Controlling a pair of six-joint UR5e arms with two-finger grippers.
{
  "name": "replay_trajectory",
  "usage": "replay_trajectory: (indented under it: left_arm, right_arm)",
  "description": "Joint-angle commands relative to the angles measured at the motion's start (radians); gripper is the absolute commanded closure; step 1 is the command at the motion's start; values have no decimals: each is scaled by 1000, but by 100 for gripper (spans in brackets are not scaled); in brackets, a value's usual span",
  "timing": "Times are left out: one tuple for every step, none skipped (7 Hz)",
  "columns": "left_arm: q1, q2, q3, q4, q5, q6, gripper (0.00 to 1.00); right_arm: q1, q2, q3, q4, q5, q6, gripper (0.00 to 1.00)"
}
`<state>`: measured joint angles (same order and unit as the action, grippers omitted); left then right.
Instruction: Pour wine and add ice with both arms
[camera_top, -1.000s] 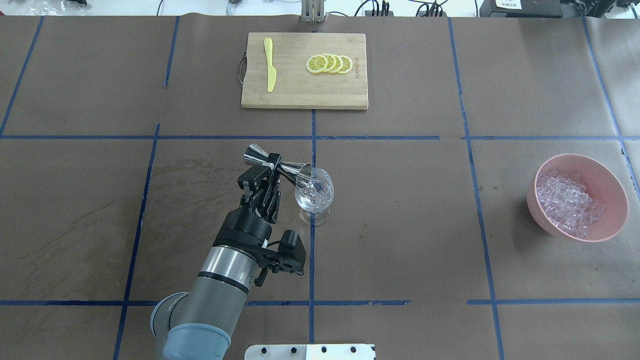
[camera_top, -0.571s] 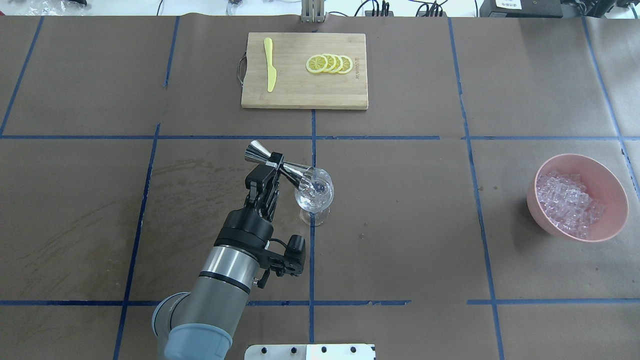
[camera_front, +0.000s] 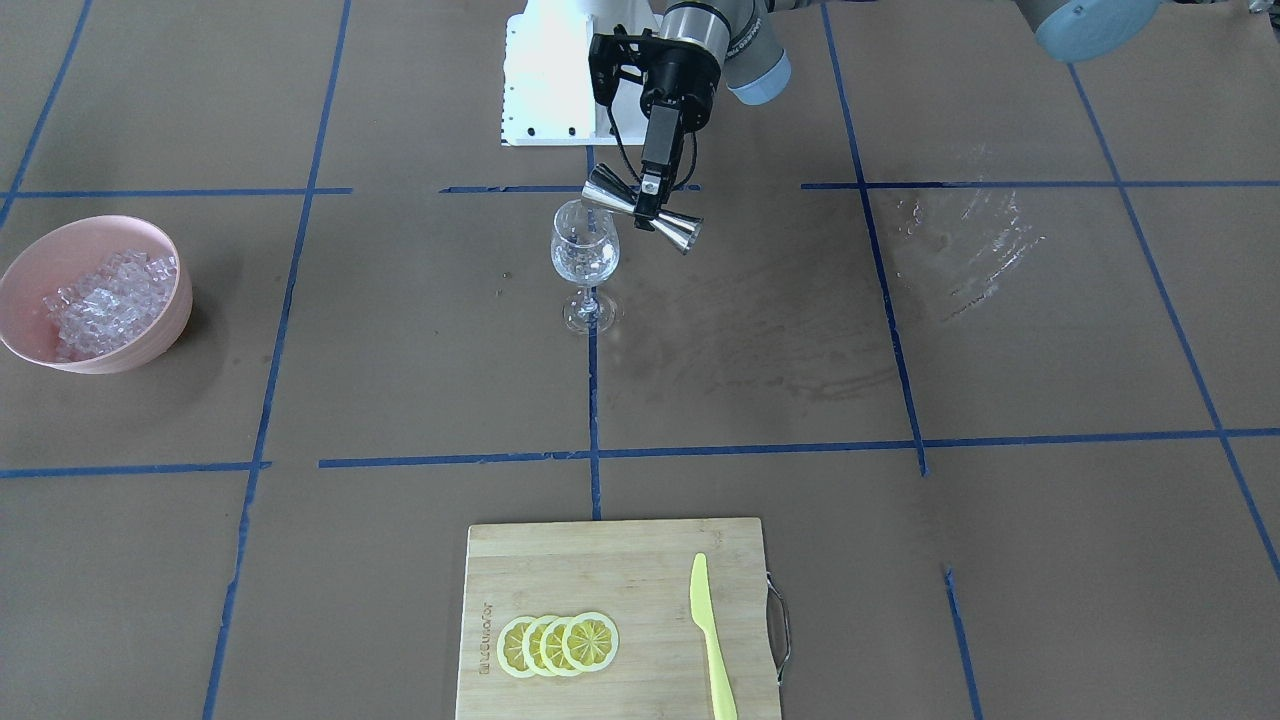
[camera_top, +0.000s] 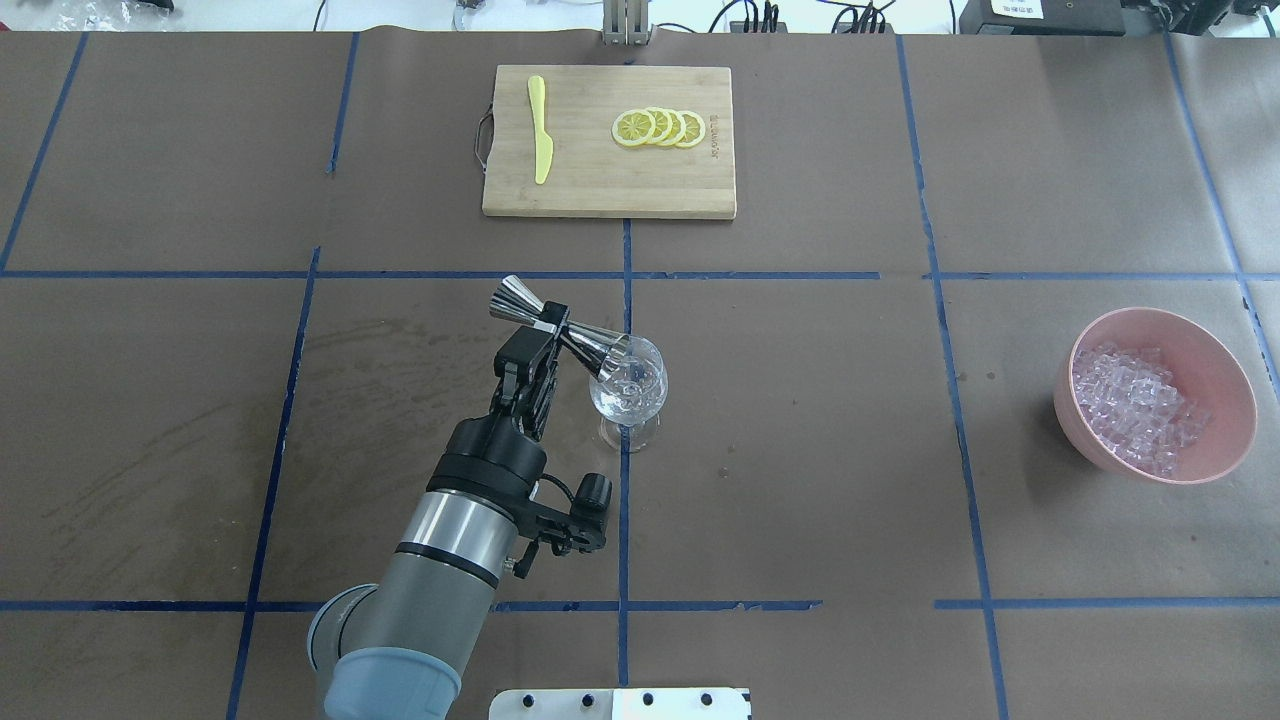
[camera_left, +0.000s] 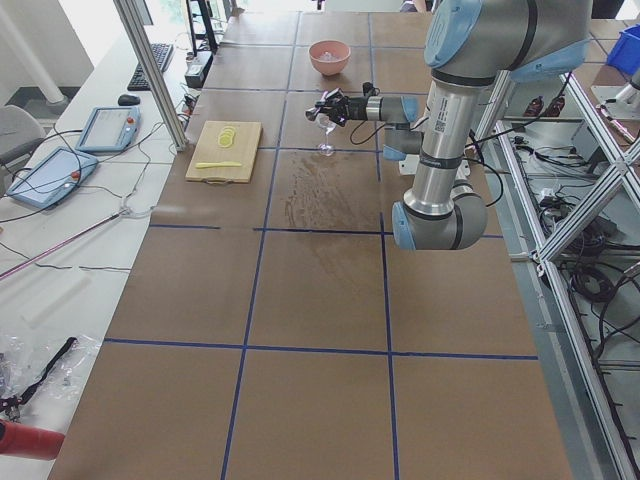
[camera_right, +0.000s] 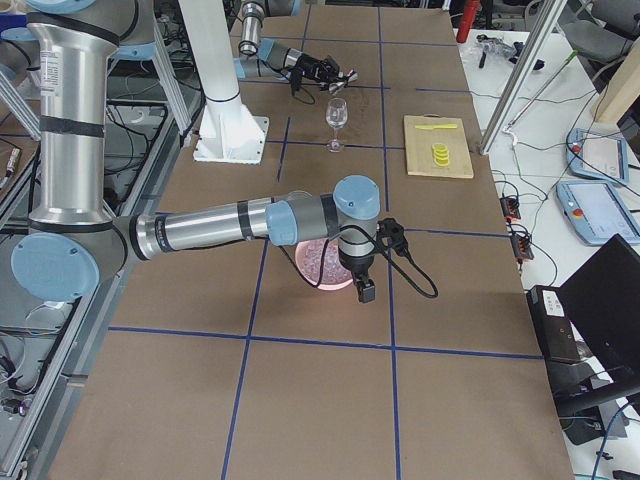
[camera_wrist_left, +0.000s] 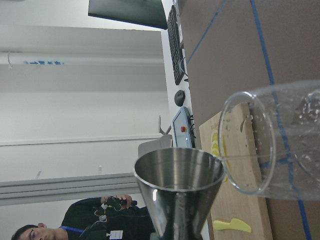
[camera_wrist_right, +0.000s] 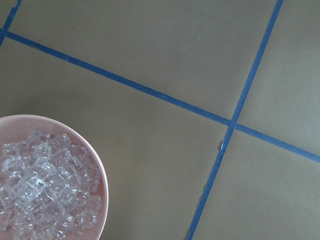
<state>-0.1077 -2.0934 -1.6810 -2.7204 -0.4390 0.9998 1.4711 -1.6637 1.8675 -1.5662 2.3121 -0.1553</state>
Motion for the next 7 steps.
replay_trajectory:
  left_arm:
    - [-1,1,-3,-111,-1,-3,100]
    - [-9,1,-3,-174,-1,-18,100]
    - [-16,3,-5,-227,-6,-42,100]
    - [-21,9,-6,-249,-9,-79,100]
    - [-24,18,-8,-283,-26,-85,100]
    - [-30,62,-9,-358,-64,-86,100]
    - [-30,102,-11,-413,-73,-86,100]
  right_arm:
    - [0,1,1,0,1,0,0]
    - [0,1,2,0,1,0,0]
    - [0,2,2,0,1,0,0]
    - [0,2,2,0,1,0,0]
    - [0,5,2,0,1,0,0]
    - [0,7,1,0,0,0,0]
    - [0,9,1,0,0,0,0]
